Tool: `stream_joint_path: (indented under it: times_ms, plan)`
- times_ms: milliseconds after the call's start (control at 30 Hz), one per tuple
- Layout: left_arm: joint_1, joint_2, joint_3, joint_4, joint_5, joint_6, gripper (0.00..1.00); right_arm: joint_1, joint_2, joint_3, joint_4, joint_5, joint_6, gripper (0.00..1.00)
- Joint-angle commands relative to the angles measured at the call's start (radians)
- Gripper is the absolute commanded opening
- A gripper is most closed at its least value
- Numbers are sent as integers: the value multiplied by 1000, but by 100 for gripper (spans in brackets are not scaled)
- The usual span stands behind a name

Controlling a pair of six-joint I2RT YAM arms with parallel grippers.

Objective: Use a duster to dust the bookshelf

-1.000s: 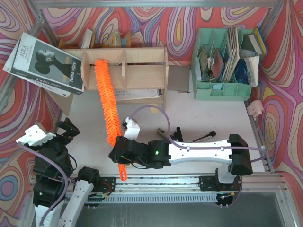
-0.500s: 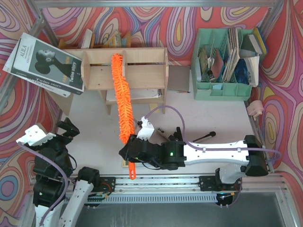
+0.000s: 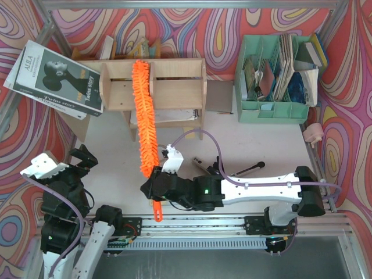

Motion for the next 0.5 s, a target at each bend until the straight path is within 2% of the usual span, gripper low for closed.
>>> stream_joint_path:
  times_ms: [0,167,467]
  plan:
    - [6,8,16,-4,2,-4,98,4,58,92,85,-22,-112,0]
    - [6,6,15,-5,1,-4,98,2,110,144,73,-80,-150,0]
    - [6,6,16,-5,3,-4,98,-15,103,126,14,-41,-78,0]
